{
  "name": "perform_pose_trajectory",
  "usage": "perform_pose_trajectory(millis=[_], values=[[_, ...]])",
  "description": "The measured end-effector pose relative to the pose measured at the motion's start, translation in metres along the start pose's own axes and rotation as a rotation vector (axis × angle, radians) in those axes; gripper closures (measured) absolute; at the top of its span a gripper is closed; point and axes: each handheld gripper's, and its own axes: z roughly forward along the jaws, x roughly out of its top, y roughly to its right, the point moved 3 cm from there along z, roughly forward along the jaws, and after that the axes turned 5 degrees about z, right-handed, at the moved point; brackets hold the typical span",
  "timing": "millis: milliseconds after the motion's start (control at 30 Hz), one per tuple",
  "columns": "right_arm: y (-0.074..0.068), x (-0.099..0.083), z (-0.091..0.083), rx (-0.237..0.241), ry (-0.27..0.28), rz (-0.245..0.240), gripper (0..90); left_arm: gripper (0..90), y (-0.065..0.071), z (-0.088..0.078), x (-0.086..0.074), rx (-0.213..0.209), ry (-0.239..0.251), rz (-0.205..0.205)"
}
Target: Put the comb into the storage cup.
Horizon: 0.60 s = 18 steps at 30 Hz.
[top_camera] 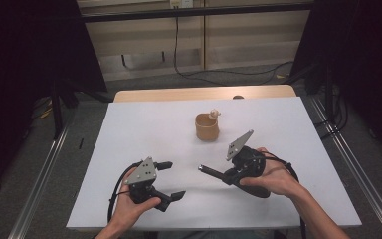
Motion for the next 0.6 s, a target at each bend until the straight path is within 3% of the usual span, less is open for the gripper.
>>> perform_pose_trajectory(millis=[167, 300, 600], values=[[-0.005, 0.004, 0.001, 0.021, -0.034, -0.033, 73.0, 3.7, 0.005, 0.01, 0.006, -0.015, -0.082, 0.099], [-0.007, 0.006, 0.004, 0.02, -0.083, -0.046, 73.0, 4.0, 0.008, 0.017, 0.008, -0.014, -0.121, 0.152], [-0.007, 0.01, 0.012, 0.029, -0.127, -0.045, 73.0, 4.8, 0.001, 0.029, 0.011, -0.065, -0.161, 0.149]])
